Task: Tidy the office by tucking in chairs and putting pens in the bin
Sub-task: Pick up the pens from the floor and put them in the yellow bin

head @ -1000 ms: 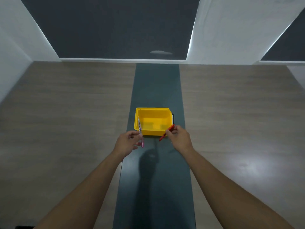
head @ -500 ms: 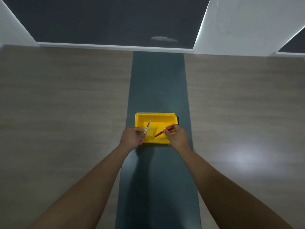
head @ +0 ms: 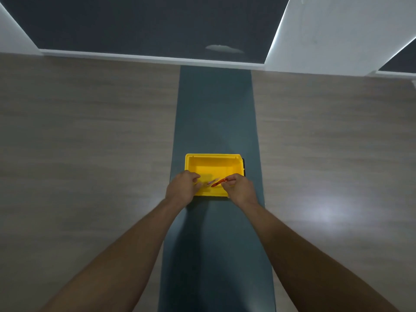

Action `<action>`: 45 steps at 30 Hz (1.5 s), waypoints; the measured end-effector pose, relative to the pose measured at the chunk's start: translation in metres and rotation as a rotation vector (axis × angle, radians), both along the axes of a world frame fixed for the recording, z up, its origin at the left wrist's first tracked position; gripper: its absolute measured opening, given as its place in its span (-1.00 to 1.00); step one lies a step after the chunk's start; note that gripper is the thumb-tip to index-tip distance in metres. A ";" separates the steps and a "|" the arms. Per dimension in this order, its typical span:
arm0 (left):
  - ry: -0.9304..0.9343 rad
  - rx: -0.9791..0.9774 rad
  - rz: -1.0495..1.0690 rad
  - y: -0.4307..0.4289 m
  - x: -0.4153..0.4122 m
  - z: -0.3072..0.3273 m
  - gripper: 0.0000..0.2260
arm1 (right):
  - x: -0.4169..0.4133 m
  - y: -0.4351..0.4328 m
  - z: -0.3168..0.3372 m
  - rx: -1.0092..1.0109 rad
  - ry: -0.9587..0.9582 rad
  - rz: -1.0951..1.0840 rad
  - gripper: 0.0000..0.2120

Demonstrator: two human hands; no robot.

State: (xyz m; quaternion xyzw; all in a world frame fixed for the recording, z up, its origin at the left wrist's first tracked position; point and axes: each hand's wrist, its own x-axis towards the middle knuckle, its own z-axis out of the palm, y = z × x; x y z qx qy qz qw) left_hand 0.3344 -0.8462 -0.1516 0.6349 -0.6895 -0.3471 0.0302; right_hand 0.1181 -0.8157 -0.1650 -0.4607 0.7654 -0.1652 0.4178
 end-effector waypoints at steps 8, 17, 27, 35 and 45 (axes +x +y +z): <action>0.096 -0.064 -0.043 0.025 0.011 0.029 -0.64 | -0.002 0.031 0.029 -0.052 0.034 -0.023 -0.65; 0.190 -0.093 -0.151 0.070 -0.005 0.052 -0.71 | -0.012 0.109 0.055 -0.105 0.040 -0.168 -0.70; 0.231 -0.102 -0.407 0.147 -0.079 0.071 -0.74 | -0.063 0.245 0.082 -0.111 0.094 -0.447 -0.75; 0.261 -0.087 -0.644 0.250 -0.141 0.082 -0.76 | -0.089 0.392 0.112 -0.113 0.151 -0.666 -0.76; 0.264 0.005 -0.908 0.438 -0.170 0.090 -0.76 | -0.046 0.611 0.122 -0.161 0.140 -0.897 -0.83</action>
